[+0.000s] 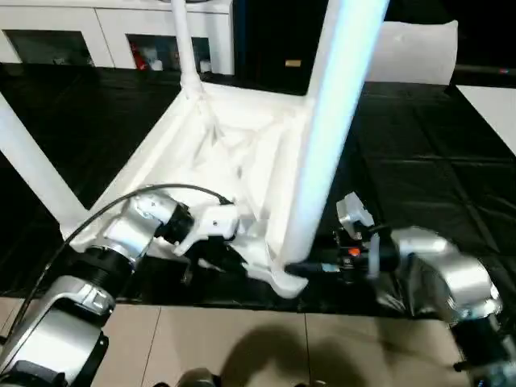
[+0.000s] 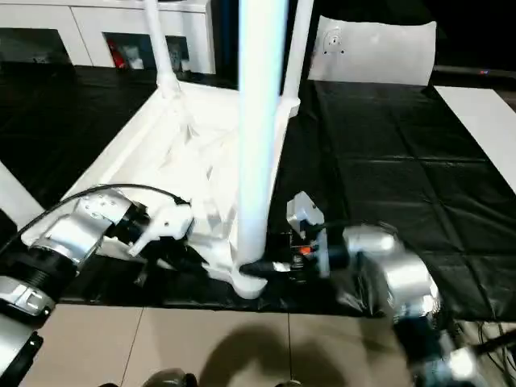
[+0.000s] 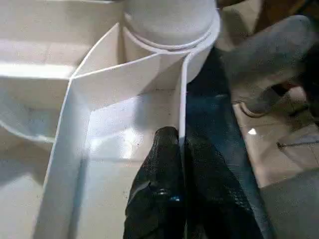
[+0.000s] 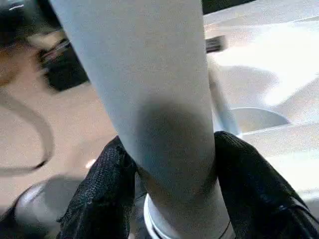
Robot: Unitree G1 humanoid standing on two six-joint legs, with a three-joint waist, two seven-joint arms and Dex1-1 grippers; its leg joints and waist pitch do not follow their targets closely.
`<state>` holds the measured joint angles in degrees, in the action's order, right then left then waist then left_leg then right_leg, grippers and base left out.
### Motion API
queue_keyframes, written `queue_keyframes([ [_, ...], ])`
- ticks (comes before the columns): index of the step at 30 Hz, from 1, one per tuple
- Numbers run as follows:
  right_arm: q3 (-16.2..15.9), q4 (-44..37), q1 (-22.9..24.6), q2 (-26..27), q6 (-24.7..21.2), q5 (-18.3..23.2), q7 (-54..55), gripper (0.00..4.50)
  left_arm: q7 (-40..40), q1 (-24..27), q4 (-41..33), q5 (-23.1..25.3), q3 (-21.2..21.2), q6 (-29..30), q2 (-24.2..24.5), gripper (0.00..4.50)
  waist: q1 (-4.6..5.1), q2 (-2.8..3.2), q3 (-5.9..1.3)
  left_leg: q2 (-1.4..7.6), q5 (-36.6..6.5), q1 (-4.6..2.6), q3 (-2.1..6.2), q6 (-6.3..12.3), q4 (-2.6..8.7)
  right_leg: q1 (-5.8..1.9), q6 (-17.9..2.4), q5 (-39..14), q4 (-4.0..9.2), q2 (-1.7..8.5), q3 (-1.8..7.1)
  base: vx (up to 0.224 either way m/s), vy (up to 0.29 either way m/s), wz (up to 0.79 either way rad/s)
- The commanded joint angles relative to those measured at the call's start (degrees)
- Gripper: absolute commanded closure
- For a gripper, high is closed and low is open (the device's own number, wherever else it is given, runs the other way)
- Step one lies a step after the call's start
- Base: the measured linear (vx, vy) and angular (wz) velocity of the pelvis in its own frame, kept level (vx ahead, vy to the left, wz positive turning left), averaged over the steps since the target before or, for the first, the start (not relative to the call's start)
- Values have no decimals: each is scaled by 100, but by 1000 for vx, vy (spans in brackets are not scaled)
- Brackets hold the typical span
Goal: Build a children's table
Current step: Rotate leg to tighten
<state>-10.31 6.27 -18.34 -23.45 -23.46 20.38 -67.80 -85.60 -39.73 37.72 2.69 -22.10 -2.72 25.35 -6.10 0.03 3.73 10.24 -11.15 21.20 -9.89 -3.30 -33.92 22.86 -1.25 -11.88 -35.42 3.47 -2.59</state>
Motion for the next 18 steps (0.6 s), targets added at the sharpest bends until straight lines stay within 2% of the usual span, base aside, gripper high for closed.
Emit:
queue_keyframes([
  [1, -60, -130, 36, 306, -133, -189, 751, 245, 491, -142, 3, -38, 73, 146, -341, 450, 56, -49, -293, 315, -823, -69, 79, 233, 434, -290, -1285, -813, 431, 518, 268, 0, 0, 0],
  [2, -46, -139, 61, 393, -168, -248, 945, 246, 605, -150, 25, -18, 95, 188, -366, 450, 80, -3, -270, 320, -940, -81, 86, 148, 452, -260, -1223, -1078, 458, 513, 275, 0, 0, 0],
  [3, 10, -128, 86, 606, -267, -338, 1370, 248, 920, -184, 100, 40, 148, 303, -448, 450, 136, -19, -256, 305, -1092, -74, 92, 52, 476, -255, -1147, -1358, 487, 497, 277, 0, 0, 0],
  [5, 47, -120, 98, 735, -330, -385, 1622, 250, 1115, -207, 149, 78, 182, 374, -501, 450, 178, -38, -250, 290, -1201, -68, 108, -17, 494, -265, -1045, -1668, 512, 507, 279, 0, 0, 0],
  [6, 181, -94, 102, 1086, -508, -454, 2265, 252, 1479, -245, 225, 89, 276, 549, -650, 450, 237, -39, -257, 290, -1231, -60, 120, -55, 500, -259, -977, -1822, 533, 511, 283, 0, 0, 0],
  [7, 205, -83, 98, 1229, -565, -525, 2538, 252, 1672, -270, 269, 95, 323, 588, -734, 450, 259, -34, -256, 288, -1237, -68, 114, -58, 496, -243, -980, -1804, 539, 507, 291, 0, 0, 0],
  [8, 295, -11, 68, 1625, -690, -703, 3300, 252, 2131, -328, 361, 149, 412, 689, -929, 450, 298, -32, -255, 276, -1238, -53, 118, -66, 495, -242, -989, -1790, 539, 497, 289, 0, 0, 0],
  [9, 377, 56, 22, 1832, -758, -786, 3711, 252, 2415, -382, 440, 190, 471, 706, -1032, 450, 324, -3, -261, 271, -1256, -65, 113, -106, 494, -216, -983, -1821, 545, 491, 296, 0, 0, 0],
  [11, 451, 127, -33, 2018, -802, -849, 4049, 252, 2621, -434, 513, 202, 526, 749, -1129, 450, 353, -19, -265, 265, -1284, -83, 121, -127, 500, -216, -929, -1888, 566, 488, 300, 0, 0, 0],
  [13, 587, 243, -157, 2425, -806, -1012, 4714, 252, 3180, -576, 731, 260, 644, 708, -1344, 450, 380, -13, -280, 264, -1220, -72, 121, -117, 500, -224, -974, -1665, 549, 481, 307, 0, 0, 0],
  [16, 664, 263, -182, 2608, -666, -975, 4903, 252, 3297, -647, 821, 277, 654, 567, -1386, 450, 378, 0, -302, 271, -1009, -64, 111, -24, 488, -253, -1048, -1035, 510, 481, 314, 0, 0, 0],
  [18, 693, 218, -161, 2637, -532, -999, 4947, 182, 3274, -664, 840, 327, 637, 441, -1354, 450, 380, 2, -317, 267, -833, -52, 105, 33, 476, -277, -1104, -635, 471, 471, 309, 0, 0, 0],
])
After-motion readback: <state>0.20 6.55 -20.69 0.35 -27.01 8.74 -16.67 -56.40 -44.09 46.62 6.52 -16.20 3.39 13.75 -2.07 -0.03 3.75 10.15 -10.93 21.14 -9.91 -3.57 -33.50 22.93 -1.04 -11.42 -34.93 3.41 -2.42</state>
